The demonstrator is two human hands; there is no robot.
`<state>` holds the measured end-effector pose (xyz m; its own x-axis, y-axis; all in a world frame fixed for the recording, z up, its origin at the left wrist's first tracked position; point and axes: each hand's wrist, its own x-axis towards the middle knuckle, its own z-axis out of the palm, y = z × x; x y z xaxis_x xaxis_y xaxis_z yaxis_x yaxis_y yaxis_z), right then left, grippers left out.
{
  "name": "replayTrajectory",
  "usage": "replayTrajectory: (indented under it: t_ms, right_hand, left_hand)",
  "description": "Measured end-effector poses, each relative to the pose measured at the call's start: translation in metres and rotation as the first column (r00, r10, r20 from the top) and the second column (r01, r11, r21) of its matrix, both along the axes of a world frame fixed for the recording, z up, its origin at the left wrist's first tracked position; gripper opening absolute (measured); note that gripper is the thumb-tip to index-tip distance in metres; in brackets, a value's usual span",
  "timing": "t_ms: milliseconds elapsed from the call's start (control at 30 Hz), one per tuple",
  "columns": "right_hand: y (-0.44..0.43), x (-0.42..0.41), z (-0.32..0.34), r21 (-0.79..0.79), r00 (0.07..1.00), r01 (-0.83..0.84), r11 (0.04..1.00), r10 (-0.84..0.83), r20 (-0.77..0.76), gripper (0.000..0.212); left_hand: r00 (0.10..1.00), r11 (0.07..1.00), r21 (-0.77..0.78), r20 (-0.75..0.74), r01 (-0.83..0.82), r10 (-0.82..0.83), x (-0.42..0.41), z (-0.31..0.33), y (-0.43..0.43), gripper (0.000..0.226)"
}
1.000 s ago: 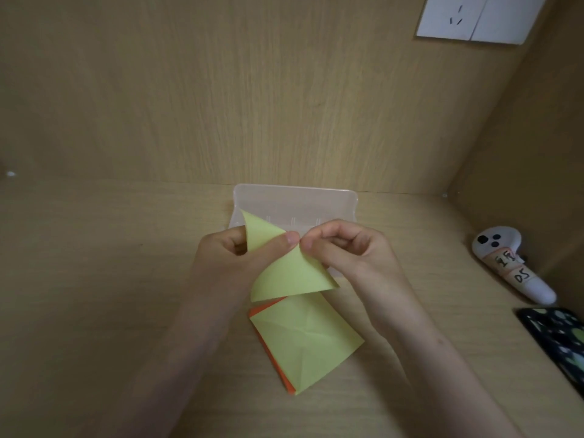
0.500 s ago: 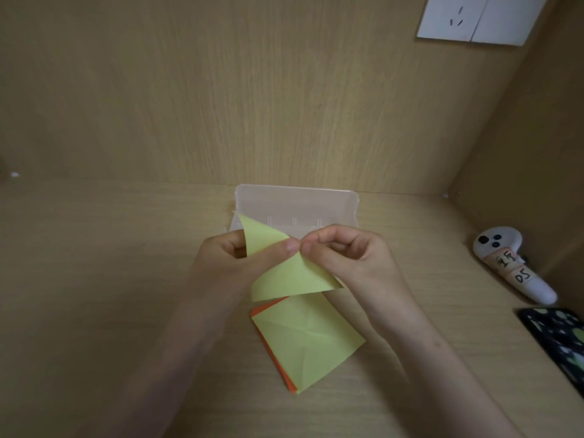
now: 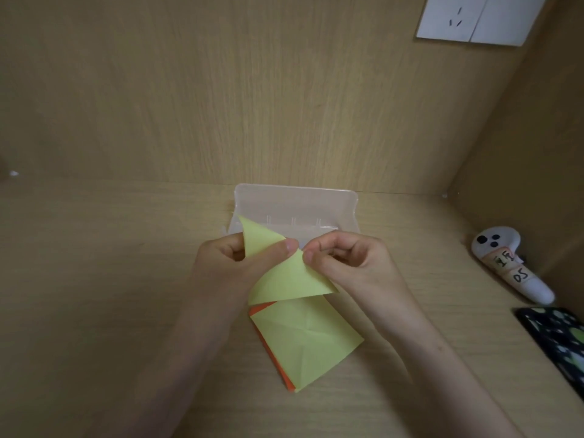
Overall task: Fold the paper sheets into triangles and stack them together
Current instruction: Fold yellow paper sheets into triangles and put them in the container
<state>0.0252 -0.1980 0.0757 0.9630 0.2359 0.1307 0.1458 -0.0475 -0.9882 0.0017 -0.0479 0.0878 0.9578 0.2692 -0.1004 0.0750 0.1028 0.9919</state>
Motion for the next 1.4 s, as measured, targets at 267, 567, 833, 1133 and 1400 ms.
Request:
replayTrajectory:
  t_ms: [267, 567, 833, 1133, 1400]
  right_hand:
    - [-0.006, -0.002, -0.001, -0.014, 0.999, 0.015, 1.0, -0.016, -0.035, 0.014]
    - [-0.014, -0.006, -0.003, -0.004, 0.996, 0.049, 0.999, -0.049, -0.073, 0.008]
    - [-0.017, -0.009, -0.001, -0.001, 0.992, 0.073, 0.997, -0.072, -0.1, 0.022]
    - [-0.038, -0.004, -0.007, 0.028, 0.992, 0.123, 0.992, -0.121, -0.042, 0.006]
    - [-0.003, -0.003, 0.011, 0.02, 0.997, 0.037, 0.999, -0.038, 0.07, 0.019]
  left_hand:
    - [0.997, 0.997, 0.042, 0.042, -0.067, 0.065, 0.0, 0.004, 0.0, 0.01]
    - [0.998, 0.998, -0.013, 0.008, -0.067, 0.067, 0.002, 0.007, 0.004, 0.012]
    - [0.997, 0.996, -0.047, 0.004, -0.077, 0.077, 0.003, 0.004, 0.005, 0.014]
    - [0.99, 0.99, -0.057, 0.054, -0.127, 0.13, 0.008, 0.008, 0.018, 0.017]
    - [0.997, 0.994, -0.081, 0.014, -0.071, 0.073, 0.001, 0.002, -0.005, 0.012]
